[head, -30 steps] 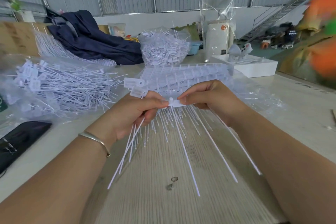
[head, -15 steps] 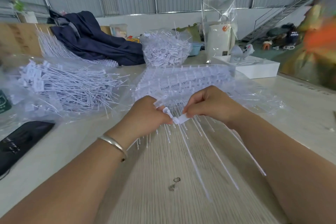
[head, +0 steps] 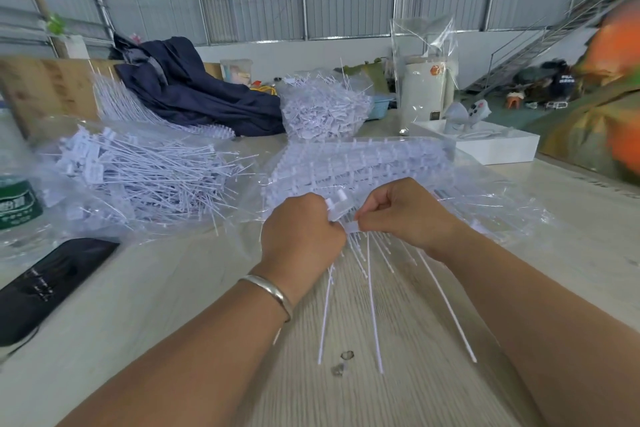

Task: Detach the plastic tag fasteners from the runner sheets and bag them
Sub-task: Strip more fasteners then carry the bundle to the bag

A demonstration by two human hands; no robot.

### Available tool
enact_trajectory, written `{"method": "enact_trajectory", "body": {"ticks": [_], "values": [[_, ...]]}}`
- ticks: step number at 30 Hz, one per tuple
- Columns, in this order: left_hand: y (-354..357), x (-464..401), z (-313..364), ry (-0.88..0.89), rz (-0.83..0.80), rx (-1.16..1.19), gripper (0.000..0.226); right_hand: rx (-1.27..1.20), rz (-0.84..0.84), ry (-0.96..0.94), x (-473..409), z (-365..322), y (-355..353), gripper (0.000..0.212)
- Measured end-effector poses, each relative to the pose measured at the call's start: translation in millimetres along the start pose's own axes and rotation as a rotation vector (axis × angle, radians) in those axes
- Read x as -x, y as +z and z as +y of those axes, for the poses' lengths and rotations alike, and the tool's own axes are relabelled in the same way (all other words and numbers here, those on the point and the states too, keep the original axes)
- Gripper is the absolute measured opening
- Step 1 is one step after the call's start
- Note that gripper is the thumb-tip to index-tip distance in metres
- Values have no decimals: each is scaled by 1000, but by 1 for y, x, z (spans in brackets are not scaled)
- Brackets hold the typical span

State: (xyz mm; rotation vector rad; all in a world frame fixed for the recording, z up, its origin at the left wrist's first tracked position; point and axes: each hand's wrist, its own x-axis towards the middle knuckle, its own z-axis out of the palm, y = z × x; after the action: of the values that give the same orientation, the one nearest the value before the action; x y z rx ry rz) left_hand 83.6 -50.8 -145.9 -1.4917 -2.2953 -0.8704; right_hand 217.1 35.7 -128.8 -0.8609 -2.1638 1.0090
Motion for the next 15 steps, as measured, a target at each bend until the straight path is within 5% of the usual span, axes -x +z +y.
{"method": "enact_trajectory", "body": {"ticks": [9,15], "values": [[3,-2,-1,29,-13,-93,30,38,-79,28,5,-8,0,17],[-12,-16,-62,-250,-6,34,23,-140,-69,-49,8,-5,-19,3]]}}
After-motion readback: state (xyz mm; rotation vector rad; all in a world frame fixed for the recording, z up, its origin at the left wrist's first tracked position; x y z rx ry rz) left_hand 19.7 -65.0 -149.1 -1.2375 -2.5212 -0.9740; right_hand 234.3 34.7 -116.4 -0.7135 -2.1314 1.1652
